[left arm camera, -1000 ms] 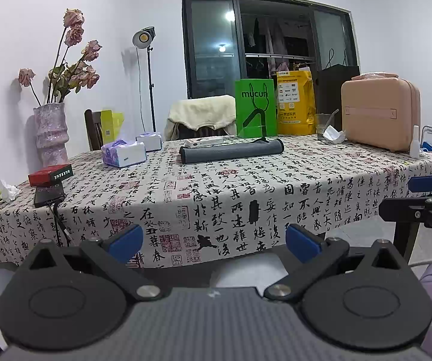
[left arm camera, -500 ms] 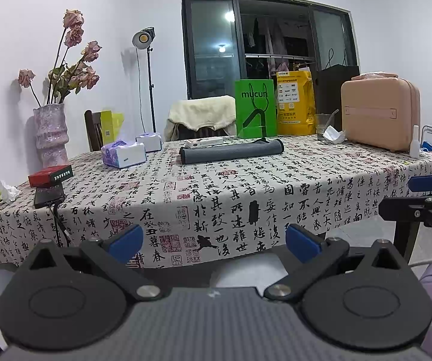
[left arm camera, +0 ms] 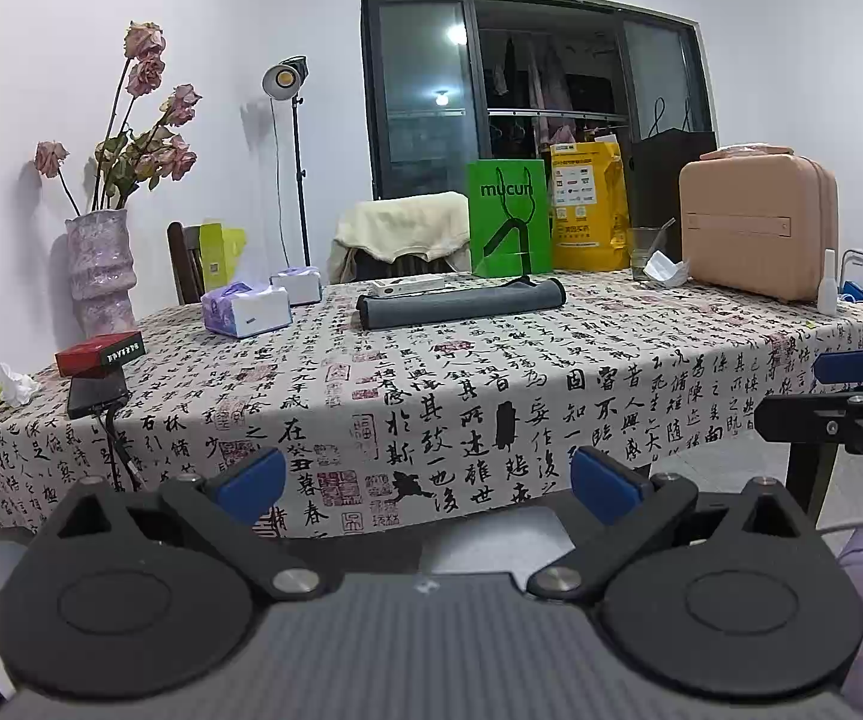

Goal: Fold towel

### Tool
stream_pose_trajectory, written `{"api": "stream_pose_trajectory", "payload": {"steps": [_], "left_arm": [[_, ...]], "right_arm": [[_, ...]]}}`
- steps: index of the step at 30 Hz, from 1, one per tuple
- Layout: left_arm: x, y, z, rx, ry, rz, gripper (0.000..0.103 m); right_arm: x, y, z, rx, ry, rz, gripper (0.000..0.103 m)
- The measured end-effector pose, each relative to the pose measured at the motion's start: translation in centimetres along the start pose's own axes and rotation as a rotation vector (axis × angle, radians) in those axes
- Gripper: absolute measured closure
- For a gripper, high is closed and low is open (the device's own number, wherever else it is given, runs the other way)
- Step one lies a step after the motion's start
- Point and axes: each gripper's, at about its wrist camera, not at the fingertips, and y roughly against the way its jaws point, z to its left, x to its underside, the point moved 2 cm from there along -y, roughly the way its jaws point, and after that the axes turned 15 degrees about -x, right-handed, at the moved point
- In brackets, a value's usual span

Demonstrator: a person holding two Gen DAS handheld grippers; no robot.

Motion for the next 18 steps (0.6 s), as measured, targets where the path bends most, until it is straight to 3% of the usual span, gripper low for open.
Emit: {"api": "stream_pose_trajectory", "payload": {"steps": [18], "left_arm": [[-0.19, -0.22, 0.19, 0.001, -0.007, -0.002, 0.0]], "right_arm": [[-0.04, -0.12, 0.03, 0.003, 0.005, -0.004, 0.0]]}}
